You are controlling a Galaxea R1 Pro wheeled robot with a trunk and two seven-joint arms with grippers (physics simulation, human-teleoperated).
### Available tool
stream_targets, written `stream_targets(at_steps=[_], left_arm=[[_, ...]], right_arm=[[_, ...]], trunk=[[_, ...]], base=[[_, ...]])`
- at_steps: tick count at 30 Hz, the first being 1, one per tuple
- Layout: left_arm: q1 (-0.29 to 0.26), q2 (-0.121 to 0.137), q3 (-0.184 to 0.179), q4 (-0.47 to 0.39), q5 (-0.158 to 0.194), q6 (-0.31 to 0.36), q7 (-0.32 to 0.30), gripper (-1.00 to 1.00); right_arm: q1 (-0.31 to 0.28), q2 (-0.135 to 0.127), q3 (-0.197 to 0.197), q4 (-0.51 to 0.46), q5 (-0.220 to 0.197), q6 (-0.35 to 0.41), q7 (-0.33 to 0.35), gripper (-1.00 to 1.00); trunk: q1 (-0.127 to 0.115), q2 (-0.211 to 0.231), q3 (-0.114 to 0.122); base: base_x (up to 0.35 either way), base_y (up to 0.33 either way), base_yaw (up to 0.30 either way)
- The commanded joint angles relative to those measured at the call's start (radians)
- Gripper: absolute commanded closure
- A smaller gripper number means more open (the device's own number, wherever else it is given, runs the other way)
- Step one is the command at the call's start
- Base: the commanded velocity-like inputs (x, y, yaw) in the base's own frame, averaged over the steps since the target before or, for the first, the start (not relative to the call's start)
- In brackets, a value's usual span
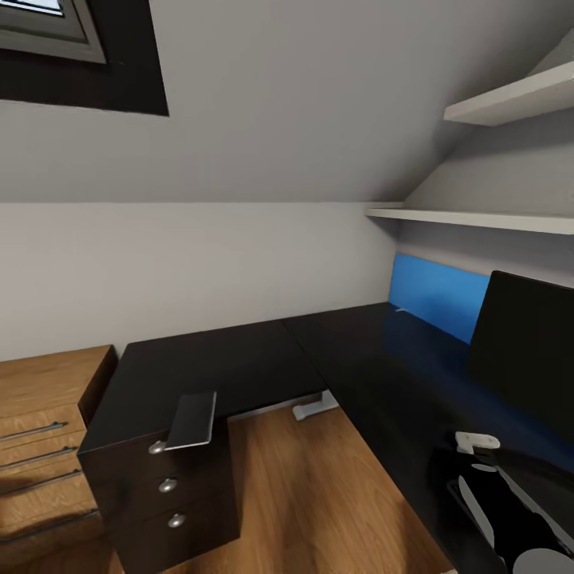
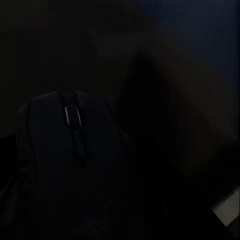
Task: In the bedroom, organize the workspace by keeping the computer under the desk, ensuring the monitor is on the desk, placing the keyboard on the desk next to the monitor, placing the mouse on the desk next to the keyboard, moving the folder from the swivel chair onto the desk next to the mouse, stacking the notebook on top of the folder with the pen on top of the notebook, and positioning the swivel chair next to the desk.
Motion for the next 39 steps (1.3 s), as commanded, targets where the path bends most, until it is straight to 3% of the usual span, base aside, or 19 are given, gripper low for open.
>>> stream_targets(at_steps=[1,21,30,31,39], left_arm=[[0.000,0.000,0.000,-0.002,0.002,-0.001,-0.001,-1.00],[0.000,-0.001,0.000,-0.002,0.002,-0.002,0.000,-1.00],[0.000,0.000,0.000,-0.002,0.002,-0.002,0.000,-1.00],[0.000,0.000,0.000,-0.002,0.002,-0.002,0.000,-1.00],[0.000,0.000,0.000,-0.002,0.002,-0.002,0.000,-1.00]], right_arm=[[0.000,0.000,0.001,-0.002,-0.005,0.005,-0.007,1.00],[0.000,0.000,0.001,-0.002,-0.004,0.007,-0.008,1.00],[0.000,0.001,0.003,-0.001,0.021,0.007,-0.008,1.00],[0.000,0.001,0.003,-0.001,0.022,0.007,-0.008,-1.00],[0.000,0.002,0.005,0.000,0.025,0.007,-0.005,-1.00]], trunk=[[0.000,-0.001,-0.001],[0.000,-0.001,-0.001],[0.000,-0.001,-0.001],[0.000,-0.001,-0.001],[0.000,-0.001,-0.001]], base=[[-0.042,0.000,0.000],[-0.004,0.000,0.000],[0.000,0.000,0.000],[0.000,0.000,0.000],[0.000,0.000,0.000]])
